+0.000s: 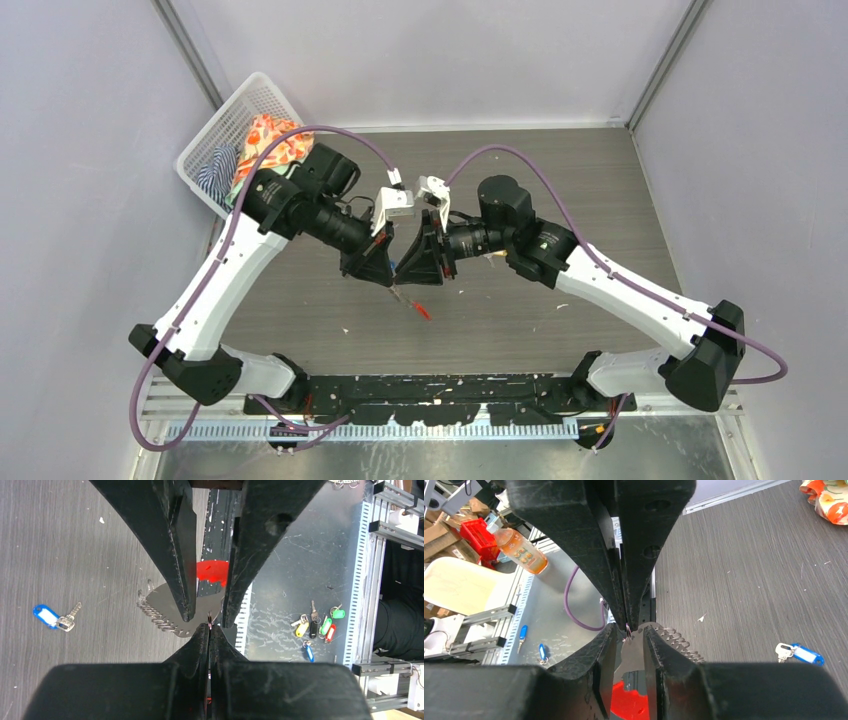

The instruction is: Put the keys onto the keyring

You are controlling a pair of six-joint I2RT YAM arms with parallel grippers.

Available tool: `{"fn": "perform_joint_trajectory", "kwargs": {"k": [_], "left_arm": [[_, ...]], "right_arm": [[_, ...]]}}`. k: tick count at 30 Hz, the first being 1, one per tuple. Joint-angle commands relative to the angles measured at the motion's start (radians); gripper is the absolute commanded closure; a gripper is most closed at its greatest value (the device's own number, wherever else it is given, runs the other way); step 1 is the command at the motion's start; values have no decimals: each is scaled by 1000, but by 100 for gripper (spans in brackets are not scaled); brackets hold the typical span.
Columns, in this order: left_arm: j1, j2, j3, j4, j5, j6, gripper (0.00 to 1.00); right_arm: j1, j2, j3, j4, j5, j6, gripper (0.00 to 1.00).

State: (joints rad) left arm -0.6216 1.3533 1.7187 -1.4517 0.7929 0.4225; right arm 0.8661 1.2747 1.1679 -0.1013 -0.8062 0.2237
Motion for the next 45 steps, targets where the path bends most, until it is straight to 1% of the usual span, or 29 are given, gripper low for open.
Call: {"fn": "perform_joint_trajectory", "kwargs": {"k": [1, 5, 6, 13, 14, 17, 20, 21, 22, 24, 25, 26, 27, 30, 32, 36, 38, 39, 45], "left_arm": [[-5, -33, 44, 17, 22, 2, 100], [-5, -41, 36, 19, 22, 6, 100], [-5, -43, 35, 22, 21, 5, 100], [-5, -53, 35, 49, 16, -10, 100], [-4, -55, 35, 53, 15, -13, 100], [-5, -62, 27, 64, 15, -18, 100], [-5, -72, 4, 89, 16, -36, 99], [-4, -79, -5, 102, 9, -50, 93], [-5, -86, -16, 117, 1, -65, 83], [-5, -111, -37, 152, -28, -107, 57], [-5, -126, -49, 174, -50, -133, 41], [-3, -144, -58, 191, -67, -154, 36], [-3, -161, -68, 210, -84, -170, 35], [-1, -218, -113, 268, -100, -215, 34], [8, -249, -143, 288, -45, -228, 35], [15, -286, -205, 339, 15, -284, 44], [24, -283, -209, 351, 38, -301, 51], [31, -280, -208, 360, 50, -313, 53], [74, -259, -206, 436, 127, -378, 55]], "right_arm": [[10, 5, 39, 17, -4, -6, 70], [13, 0, 36, 19, -2, -8, 84], [14, -2, 35, 19, 0, -6, 86], [19, 0, 30, -11, 16, -9, 86], [19, -1, 30, -13, 25, -9, 87], [19, -7, 28, -4, 77, -5, 99], [19, -37, -3, 74, 135, 29, 99], [19, -59, -23, 135, 156, 43, 99], [19, -80, -47, 184, 180, 56, 99], [19, -129, -111, 293, 236, 89, 99], [19, -154, -142, 349, 260, 106, 99], [19, -175, -169, 390, 279, 120, 99], [19, -191, -191, 424, 297, 137, 99], [19, -227, -261, 567, 343, 204, 99], [19, -239, -310, 669, 362, 250, 99], [19, -246, -359, 802, 378, 326, 99], [19, -243, -366, 831, 373, 349, 99], [19, -242, -369, 837, 370, 356, 99], [19, -232, -379, 877, 350, 386, 99]]}}
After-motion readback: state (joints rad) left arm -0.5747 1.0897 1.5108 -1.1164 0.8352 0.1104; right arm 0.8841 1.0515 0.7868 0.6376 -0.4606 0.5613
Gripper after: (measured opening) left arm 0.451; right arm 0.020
